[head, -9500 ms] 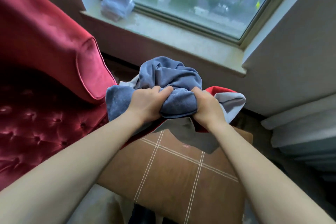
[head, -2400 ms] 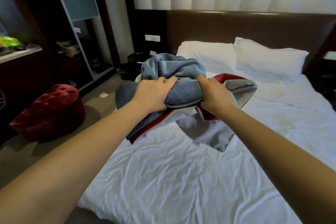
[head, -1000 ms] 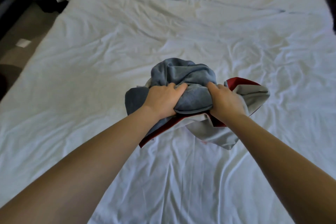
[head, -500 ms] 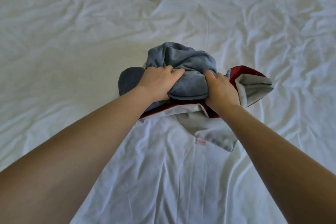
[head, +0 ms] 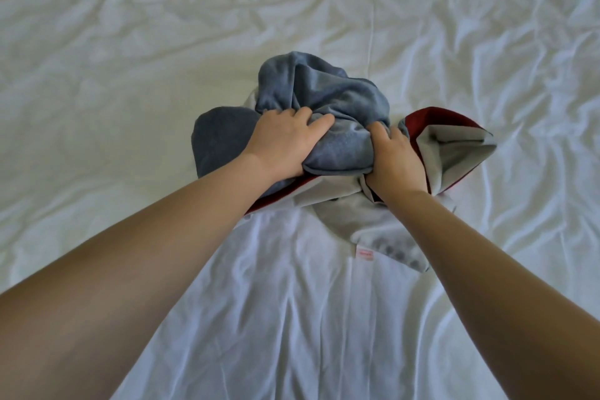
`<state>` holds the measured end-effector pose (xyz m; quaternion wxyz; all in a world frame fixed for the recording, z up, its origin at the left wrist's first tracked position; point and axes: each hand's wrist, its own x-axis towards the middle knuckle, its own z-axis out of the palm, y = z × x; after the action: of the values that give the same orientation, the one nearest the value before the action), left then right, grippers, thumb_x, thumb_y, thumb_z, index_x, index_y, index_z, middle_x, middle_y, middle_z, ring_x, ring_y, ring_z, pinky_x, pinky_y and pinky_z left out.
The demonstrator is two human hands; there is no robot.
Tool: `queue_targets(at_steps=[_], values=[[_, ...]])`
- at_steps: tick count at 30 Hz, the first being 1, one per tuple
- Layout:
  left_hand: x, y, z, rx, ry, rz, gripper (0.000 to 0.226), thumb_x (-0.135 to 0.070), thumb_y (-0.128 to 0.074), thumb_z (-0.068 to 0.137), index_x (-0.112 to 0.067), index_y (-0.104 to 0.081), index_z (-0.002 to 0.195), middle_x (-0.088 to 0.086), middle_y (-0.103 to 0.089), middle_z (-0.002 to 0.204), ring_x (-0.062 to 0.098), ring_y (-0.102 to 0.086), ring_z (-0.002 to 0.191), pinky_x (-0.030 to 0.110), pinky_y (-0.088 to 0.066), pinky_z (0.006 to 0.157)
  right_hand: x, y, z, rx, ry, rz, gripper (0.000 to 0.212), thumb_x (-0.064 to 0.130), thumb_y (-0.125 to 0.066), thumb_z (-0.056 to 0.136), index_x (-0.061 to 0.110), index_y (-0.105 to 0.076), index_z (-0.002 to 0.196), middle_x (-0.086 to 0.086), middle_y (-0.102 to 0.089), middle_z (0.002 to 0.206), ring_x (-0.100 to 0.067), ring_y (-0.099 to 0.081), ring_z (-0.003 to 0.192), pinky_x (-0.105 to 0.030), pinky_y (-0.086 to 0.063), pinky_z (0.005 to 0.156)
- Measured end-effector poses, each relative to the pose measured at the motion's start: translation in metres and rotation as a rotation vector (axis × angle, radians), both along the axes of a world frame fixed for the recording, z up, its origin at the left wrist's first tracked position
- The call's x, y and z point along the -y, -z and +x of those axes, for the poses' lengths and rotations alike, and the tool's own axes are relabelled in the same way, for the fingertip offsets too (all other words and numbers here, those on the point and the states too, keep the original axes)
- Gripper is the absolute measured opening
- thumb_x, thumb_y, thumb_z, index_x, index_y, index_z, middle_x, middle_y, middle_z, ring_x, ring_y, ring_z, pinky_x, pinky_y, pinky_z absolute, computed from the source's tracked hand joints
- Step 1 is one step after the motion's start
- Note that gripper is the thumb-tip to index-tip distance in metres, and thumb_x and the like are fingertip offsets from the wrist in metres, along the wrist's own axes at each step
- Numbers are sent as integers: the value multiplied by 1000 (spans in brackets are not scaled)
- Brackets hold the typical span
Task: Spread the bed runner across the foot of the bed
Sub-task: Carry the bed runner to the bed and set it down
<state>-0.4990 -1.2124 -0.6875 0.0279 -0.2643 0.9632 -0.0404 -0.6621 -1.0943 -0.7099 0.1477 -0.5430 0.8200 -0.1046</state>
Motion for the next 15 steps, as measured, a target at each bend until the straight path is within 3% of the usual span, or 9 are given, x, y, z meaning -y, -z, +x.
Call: queue_targets(at_steps=[6,10,13,15], values=[[-4,-5,2,-9,-18,51,64,-36,-65,76,-21,-38,132,9,-59,104,30,-61,87,39,-46,69,0,-11,0,-42,-12,74,45,12,-60,80,13,-40,120,-17,-51,114,-38,-47,110,-34,-38,52],[-9,-14,3,15,-28,68,67,-39,-65,75,-22,-36,134,9,-58,107,29,-60,91,40,-46,75,-6,-25,-2,-101,-37,121,56,23,-67,78,20,-37,125,-13,-52,113,-35,-51,106,-34,-38,52],[-15,-26,5,-12,-32,98,77,-49,-68,68,-21,-39,133,6,-59,111,28,-61,94,40,-46,81,-16,-37,-1,-123,-38,101,68,26,-71,74,26,-36,132,-11,-49,120,-33,-49,110,-35,-44,61],[-26,-34,10,-126,-52,104,75,-48,-70,64,-18,-47,129,7,-58,116,27,-59,100,38,-44,88,-31,-44,5,-106,-13,48,75,26,-72,73,27,-34,137,-13,-43,132,-33,-45,118,-40,-48,77]])
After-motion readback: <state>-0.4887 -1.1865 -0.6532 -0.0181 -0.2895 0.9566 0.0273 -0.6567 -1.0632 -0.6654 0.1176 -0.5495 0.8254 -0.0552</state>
